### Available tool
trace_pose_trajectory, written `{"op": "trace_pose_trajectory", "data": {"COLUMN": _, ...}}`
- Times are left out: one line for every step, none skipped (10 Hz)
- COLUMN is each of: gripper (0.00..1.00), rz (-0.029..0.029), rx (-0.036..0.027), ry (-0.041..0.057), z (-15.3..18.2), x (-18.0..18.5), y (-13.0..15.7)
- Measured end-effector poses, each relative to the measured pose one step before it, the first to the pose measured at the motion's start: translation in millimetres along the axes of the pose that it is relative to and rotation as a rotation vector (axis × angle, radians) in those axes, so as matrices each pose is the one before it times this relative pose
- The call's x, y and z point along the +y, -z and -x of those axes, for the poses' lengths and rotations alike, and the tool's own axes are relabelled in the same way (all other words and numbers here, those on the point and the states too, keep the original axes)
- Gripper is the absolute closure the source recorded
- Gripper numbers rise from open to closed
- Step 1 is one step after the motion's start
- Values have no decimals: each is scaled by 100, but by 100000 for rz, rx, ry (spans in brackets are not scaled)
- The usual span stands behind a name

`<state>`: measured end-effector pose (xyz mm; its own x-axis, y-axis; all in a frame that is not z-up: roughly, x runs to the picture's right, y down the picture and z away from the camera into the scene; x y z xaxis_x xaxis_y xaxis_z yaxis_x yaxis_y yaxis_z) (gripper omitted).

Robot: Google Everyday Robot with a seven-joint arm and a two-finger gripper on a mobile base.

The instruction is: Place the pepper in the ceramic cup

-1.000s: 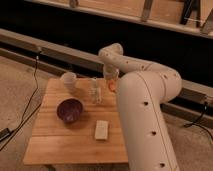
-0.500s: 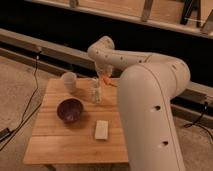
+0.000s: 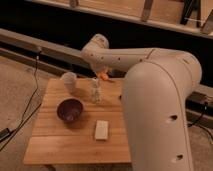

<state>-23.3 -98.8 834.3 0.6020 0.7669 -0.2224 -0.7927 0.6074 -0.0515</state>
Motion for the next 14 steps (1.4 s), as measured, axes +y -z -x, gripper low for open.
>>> {"op": "trace_pose_trajectory", "data": {"gripper": 100, "rz": -2207, "rx": -3036, "ry": 2223, "z": 554, "x": 400, "y": 1188}}
{"op": "trace_pose_trajectory", "data": {"gripper": 100, "rz": -1139, "rx": -1977, "ry": 1357, "z": 361, "x": 331, "y": 797}}
{"op": "trace_pose_trajectory", "data": {"gripper": 100, "rz": -864, "rx": -2285, "ry": 1260, "z": 381, "x": 385, "y": 869}}
{"op": "trace_pose_trajectory", "data": {"gripper": 100, "rz": -185, "rx": -2507, "ry": 954, "z": 365, "x": 473, "y": 911}}
{"op": "trace_pose_trajectory", "data": {"gripper": 100, "rz": 699, "rx": -2773, "ry": 622, "z": 429, "x": 579, "y": 887}}
{"op": "trace_pose_trajectory", "data": {"gripper": 100, "rz": 1582, "rx": -2640, "ry": 346, "z": 379, "x": 699, "y": 722}}
{"op": "trace_pose_trajectory", "data": {"gripper": 100, "rz": 2547, "rx": -2895, "ry": -144, "z": 331, "x": 754, "y": 653}}
{"op": "trace_pose_trajectory", "data": {"gripper": 100, "rz": 4416, "rx": -3949, "ry": -962, "z": 407, "x": 930, "y": 692}}
{"op": "trace_pose_trajectory", "data": {"gripper": 100, "rz": 3540, "rx": -2794, "ry": -323, "z": 269, "x": 628, "y": 421}}
{"op": "trace_pose_trajectory", "data": {"gripper": 100, "rz": 4975, "rx": -3683, "ry": -275, "z": 336, "x": 790, "y": 501}}
{"op": "trace_pose_trajectory", "data": {"gripper": 100, "rz": 5352, "rx": -4107, "ry": 196, "z": 356, "x": 729, "y": 563}}
{"op": "trace_pose_trajectory", "data": {"gripper": 100, "rz": 4721, "rx": -3156, "ry": 1651, "z": 212, "x": 730, "y": 417}}
{"op": "trace_pose_trajectory", "data": {"gripper": 100, "rz": 3727, "rx": -1524, "ry": 2405, "z": -77, "x": 669, "y": 206}}
{"op": "trace_pose_trajectory", "data": {"gripper": 100, "rz": 5445, "rx": -1531, "ry": 4845, "z": -105, "x": 1208, "y": 177}}
